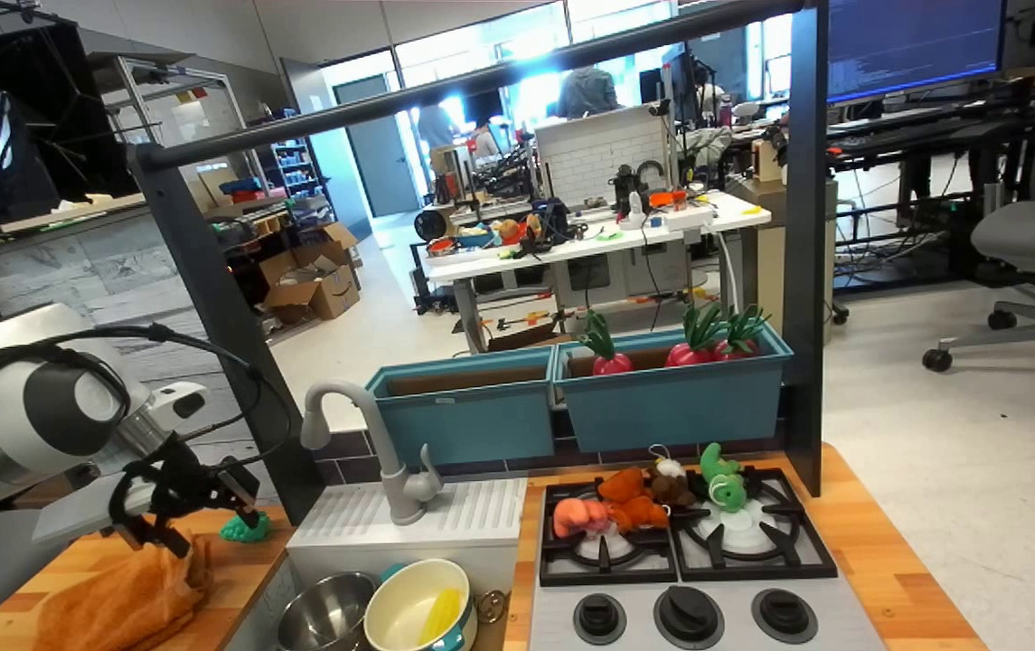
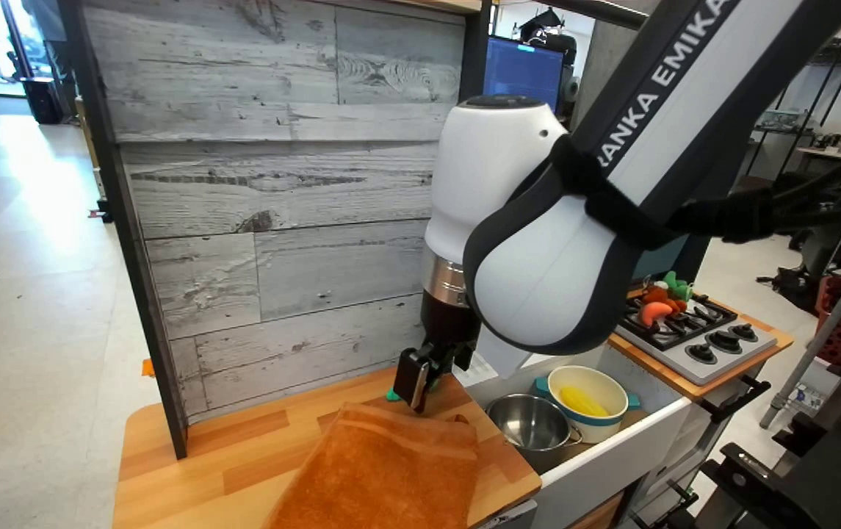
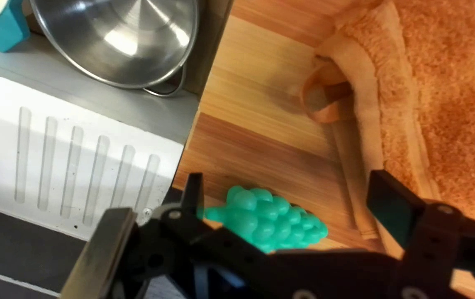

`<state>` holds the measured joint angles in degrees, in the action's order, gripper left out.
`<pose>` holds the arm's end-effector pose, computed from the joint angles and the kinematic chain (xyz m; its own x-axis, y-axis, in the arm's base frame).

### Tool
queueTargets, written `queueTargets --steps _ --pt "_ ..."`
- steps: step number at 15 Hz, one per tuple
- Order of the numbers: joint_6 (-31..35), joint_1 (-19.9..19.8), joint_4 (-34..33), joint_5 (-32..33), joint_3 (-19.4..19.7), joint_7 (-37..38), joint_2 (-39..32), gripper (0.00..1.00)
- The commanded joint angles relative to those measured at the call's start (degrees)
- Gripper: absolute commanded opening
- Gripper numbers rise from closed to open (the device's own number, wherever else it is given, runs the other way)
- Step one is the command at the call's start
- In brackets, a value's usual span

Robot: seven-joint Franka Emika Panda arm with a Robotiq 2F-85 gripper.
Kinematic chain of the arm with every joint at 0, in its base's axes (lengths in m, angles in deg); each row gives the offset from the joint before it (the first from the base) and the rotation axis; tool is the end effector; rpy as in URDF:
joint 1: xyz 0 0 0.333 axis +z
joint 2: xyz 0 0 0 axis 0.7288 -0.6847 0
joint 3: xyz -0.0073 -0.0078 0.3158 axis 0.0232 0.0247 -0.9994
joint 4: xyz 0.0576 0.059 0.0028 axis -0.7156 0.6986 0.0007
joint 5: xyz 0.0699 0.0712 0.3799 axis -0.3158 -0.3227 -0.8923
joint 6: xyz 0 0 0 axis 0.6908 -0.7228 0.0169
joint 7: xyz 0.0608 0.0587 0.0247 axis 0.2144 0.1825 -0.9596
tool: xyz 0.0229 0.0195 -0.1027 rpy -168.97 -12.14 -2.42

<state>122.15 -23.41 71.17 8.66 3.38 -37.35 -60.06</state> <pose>0.5939 0.2168 0.0097 0.9041 0.4085 0.1255 0.3949 -0.9109 0.1199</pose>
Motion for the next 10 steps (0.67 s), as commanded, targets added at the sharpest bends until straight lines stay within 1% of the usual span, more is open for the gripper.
queueTargets --steps 1,5,10 --pt "1.51 -1.42 -4.77 -1.21 -1.76 -0.56 -3.35 1.0" --pt "0.36 -1.47 -9.5 -3.14 -1.23 1.6 -6.16 1.0" --pt "-0.69 -2.05 -13.01 -5.67 -1.22 2.83 -8.73 1.0"
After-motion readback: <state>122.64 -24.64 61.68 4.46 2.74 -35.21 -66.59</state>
